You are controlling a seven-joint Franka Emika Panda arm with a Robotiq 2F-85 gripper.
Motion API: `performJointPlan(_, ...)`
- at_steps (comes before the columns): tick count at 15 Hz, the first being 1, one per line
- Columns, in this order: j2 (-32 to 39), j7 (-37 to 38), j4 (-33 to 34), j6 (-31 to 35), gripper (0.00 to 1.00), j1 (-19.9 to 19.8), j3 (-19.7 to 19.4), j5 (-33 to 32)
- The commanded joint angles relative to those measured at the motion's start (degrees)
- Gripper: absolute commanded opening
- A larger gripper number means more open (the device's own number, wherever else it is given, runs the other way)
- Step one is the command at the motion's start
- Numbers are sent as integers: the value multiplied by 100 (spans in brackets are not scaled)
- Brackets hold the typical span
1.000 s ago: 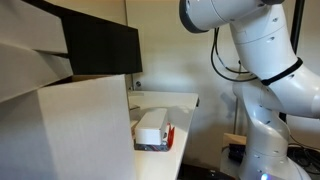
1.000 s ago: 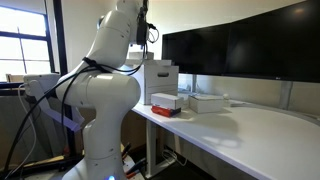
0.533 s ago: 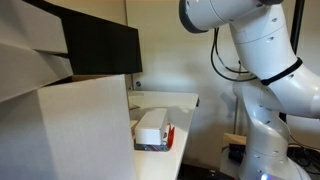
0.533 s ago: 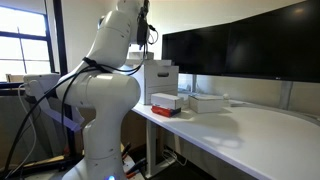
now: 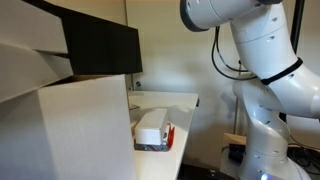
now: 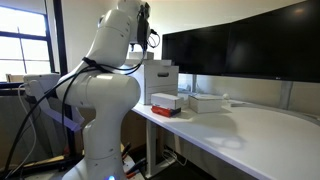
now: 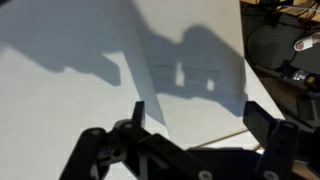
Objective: Remove the white box from the top of the storage box.
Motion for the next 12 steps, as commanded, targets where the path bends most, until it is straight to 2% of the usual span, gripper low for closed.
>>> performJointPlan(1, -595, 8, -1078, 570, 100, -61, -72, -133)
performJointPlan(12, -2036, -100, -3439, 1837, 100, -236, -228, 134)
